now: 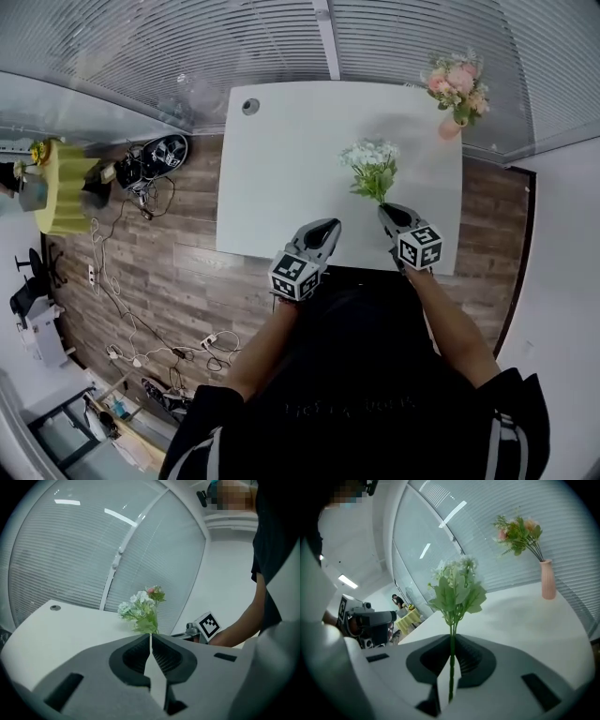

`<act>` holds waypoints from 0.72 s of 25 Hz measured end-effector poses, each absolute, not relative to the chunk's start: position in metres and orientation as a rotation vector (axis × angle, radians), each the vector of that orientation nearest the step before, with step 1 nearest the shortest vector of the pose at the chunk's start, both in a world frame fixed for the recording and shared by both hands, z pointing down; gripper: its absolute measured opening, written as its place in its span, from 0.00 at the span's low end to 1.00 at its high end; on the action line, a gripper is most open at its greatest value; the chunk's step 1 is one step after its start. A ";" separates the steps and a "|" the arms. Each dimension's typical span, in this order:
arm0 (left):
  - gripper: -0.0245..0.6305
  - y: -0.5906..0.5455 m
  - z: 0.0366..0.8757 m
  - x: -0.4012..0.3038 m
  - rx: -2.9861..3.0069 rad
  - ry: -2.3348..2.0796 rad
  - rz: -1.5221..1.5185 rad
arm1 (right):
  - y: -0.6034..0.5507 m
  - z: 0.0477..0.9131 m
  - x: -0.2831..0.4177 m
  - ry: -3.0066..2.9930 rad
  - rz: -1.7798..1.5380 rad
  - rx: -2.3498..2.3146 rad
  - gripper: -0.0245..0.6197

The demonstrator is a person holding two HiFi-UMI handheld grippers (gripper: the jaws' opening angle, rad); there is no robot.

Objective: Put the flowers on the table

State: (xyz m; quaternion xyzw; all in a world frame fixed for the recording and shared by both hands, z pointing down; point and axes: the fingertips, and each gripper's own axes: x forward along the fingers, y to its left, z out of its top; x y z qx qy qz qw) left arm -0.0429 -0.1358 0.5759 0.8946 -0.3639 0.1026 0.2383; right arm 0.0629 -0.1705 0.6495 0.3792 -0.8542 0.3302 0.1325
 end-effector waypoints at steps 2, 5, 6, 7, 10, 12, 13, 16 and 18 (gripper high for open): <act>0.08 -0.132 0.583 -0.039 2.442 -0.971 0.290 | -0.168 0.660 0.060 -2.451 0.978 1.086 0.11; 0.08 -0.126 0.593 -0.036 2.438 -0.941 0.324 | -0.165 0.679 0.053 -2.402 1.011 1.065 0.11; 0.08 -0.125 0.595 -0.036 2.433 -0.936 0.329 | -0.164 0.685 0.052 -2.384 1.019 1.059 0.11; 0.08 -0.124 0.597 -0.037 2.428 -0.934 0.331 | -0.163 0.690 0.050 -2.367 1.027 1.053 0.11; 0.08 -0.124 0.601 -0.042 2.415 -0.935 0.344 | -0.161 0.700 0.047 -2.336 1.027 1.037 0.11; 0.08 -0.123 0.604 -0.045 2.408 -0.936 0.351 | -0.161 0.706 0.047 -2.320 1.010 1.035 0.11; 0.08 -0.123 0.605 -0.047 2.405 -0.937 0.352 | -0.162 0.709 0.048 -2.311 1.008 1.040 0.11; 0.08 -0.125 0.606 -0.052 2.400 -0.941 0.355 | -0.164 0.715 0.048 -2.289 1.014 1.055 0.11; 0.08 -0.126 0.605 -0.054 2.401 -0.941 0.356 | -0.164 0.717 0.046 -2.280 1.014 1.052 0.11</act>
